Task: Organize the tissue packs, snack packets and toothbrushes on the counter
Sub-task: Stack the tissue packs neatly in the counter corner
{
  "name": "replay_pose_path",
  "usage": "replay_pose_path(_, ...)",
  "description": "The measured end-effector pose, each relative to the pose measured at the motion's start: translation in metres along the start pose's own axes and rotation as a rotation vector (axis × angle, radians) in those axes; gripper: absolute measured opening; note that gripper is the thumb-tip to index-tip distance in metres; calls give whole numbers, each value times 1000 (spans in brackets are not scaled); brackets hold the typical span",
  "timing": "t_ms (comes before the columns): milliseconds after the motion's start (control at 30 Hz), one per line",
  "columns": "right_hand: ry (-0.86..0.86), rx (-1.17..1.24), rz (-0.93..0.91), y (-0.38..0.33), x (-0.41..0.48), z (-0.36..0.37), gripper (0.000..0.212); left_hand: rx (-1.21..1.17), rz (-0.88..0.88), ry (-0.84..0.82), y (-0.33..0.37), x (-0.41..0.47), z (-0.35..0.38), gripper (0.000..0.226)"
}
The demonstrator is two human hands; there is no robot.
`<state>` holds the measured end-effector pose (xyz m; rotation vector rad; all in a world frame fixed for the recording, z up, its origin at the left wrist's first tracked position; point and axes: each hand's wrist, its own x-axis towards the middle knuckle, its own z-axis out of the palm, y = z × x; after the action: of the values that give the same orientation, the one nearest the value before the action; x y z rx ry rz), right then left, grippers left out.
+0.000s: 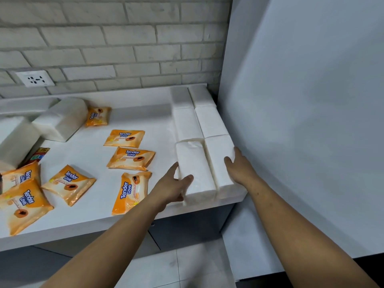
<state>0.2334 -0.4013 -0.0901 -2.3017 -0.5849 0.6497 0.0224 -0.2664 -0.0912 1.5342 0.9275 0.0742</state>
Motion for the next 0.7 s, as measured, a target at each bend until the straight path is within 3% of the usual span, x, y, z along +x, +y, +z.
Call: replay_pose_path(700, -71, -18, -57, 13, 8, -3, 70, 18, -17, -2, 9, 16, 8, 71)
